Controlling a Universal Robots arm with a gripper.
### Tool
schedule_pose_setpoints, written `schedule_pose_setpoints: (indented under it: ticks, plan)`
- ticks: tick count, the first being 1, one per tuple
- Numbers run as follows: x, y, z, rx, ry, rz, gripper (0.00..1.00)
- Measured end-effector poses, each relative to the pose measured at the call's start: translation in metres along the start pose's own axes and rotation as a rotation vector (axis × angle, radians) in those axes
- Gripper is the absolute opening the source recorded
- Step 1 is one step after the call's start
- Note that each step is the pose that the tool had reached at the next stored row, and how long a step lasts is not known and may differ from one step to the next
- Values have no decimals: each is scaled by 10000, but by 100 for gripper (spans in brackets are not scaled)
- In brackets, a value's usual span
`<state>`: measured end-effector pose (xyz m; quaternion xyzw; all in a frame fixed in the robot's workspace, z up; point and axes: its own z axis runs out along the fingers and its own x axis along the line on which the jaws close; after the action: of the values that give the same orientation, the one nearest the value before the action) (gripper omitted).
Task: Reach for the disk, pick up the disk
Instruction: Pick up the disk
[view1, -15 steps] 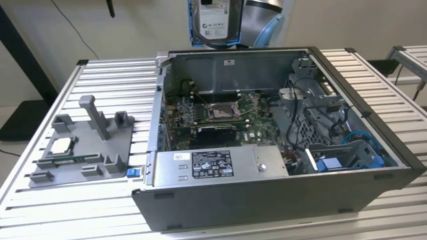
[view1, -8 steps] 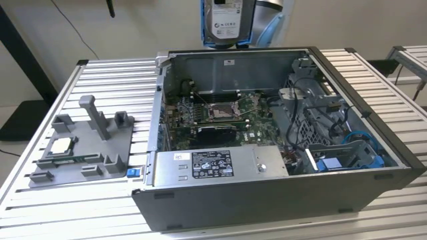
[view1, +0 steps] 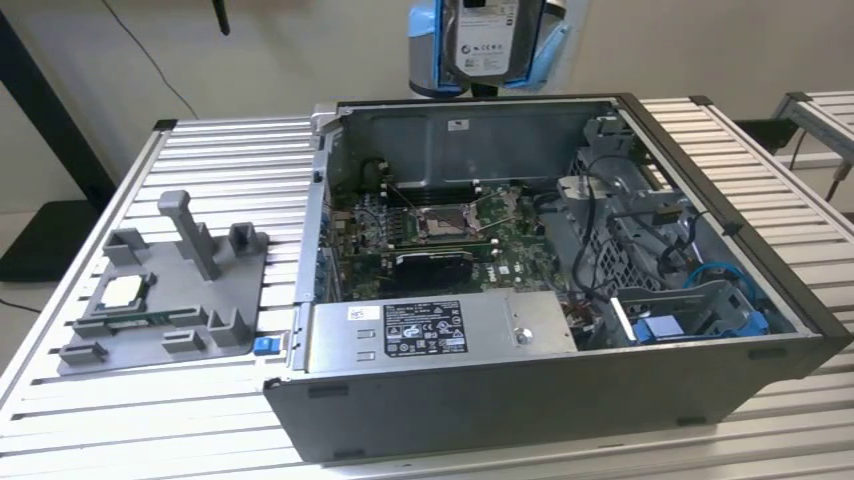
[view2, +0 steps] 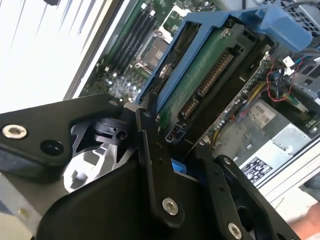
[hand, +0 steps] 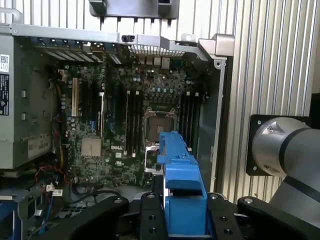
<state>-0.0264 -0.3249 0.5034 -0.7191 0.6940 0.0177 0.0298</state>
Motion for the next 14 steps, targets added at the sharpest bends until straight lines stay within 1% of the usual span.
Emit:
schedule_pose_setpoints:
  ticks: [14]
  plan:
    - [19, -517, 9, 1, -1, 0, 0]
